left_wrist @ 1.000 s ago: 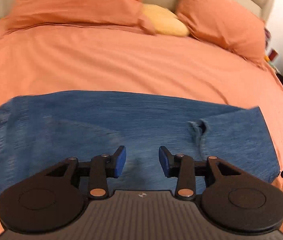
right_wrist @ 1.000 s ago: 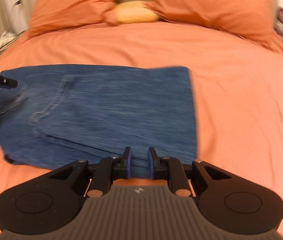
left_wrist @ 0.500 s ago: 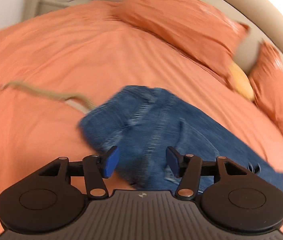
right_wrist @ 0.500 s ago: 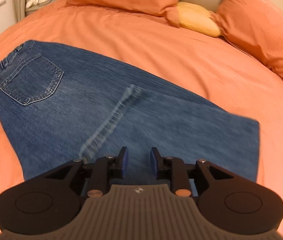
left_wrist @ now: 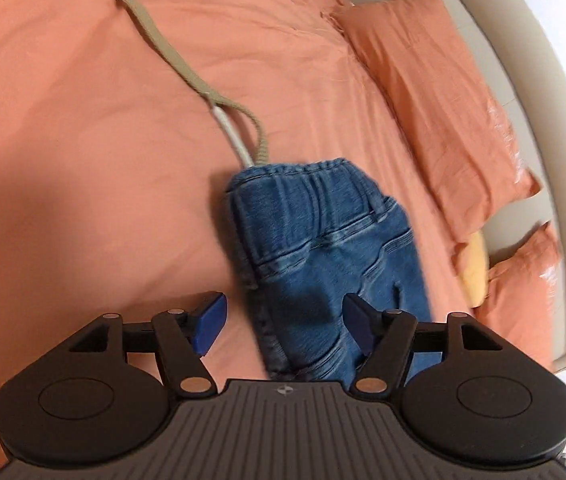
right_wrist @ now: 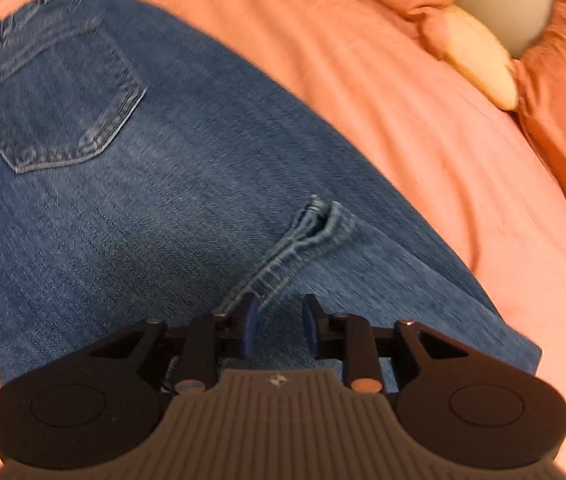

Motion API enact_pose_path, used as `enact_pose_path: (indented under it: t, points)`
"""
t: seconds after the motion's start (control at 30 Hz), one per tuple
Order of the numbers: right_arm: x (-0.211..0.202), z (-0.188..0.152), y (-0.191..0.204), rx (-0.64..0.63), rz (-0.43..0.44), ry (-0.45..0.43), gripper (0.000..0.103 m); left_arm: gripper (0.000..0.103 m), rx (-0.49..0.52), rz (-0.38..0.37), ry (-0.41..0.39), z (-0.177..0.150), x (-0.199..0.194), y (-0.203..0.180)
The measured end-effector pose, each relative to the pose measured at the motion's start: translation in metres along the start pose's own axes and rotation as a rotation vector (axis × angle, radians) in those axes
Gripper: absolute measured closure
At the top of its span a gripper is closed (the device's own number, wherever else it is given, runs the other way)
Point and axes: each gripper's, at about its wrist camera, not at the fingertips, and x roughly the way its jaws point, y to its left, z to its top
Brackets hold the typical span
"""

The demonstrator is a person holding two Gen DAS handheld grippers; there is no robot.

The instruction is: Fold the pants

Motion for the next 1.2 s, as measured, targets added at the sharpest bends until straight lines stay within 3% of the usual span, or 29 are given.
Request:
enact_pose_path:
  t: [0.1,0.2,0.4,0.57,0.73,0.8,0.97,1.03,1.07,1.2]
  points:
    - [0.010,0.008,0.003,-0.031,0.011,0.053,0.089,0.024,-0.022,-0.036,0.012,0.005,0.007,0.003]
    - [0.017,0.016,0.001,-0.023,0.059,0.095,0.103,0.024,-0.008,-0.019,0.023,0.008,0.019,0.003]
    - [0.022,0.024,0.019,-0.137,0.009,0.124,0.103,0.026,0.050,-0.023,0.040,0.011,0.033,0.002]
    - [0.021,0.025,0.001,-0.015,0.079,0.124,0.103,0.048,0.080,0.007,0.064,0.018,0.035,-0.004]
    - [0.019,0.016,-0.017,0.051,0.120,0.085,0.103,0.070,0.123,0.046,0.041,0.018,0.026,-0.014]
    - [0.018,0.007,-0.027,0.084,0.132,0.062,0.103,0.078,0.186,0.084,0.018,0.016,0.019,-0.030]
    - [0.010,-0.016,-0.064,0.312,0.223,0.015,0.103,0.082,0.354,0.121,-0.070,0.004,-0.007,-0.086]
    - [0.000,-0.028,-0.081,0.391,0.248,-0.028,0.084,0.083,0.420,0.095,-0.103,-0.003,-0.022,-0.114]
    - [-0.006,-0.035,-0.090,0.424,0.257,-0.053,0.068,0.083,0.452,0.081,-0.118,-0.008,-0.030,-0.130]
    - [-0.029,-0.071,-0.121,0.526,0.308,-0.097,0.065,0.084,0.606,0.040,-0.177,-0.037,-0.056,-0.201]
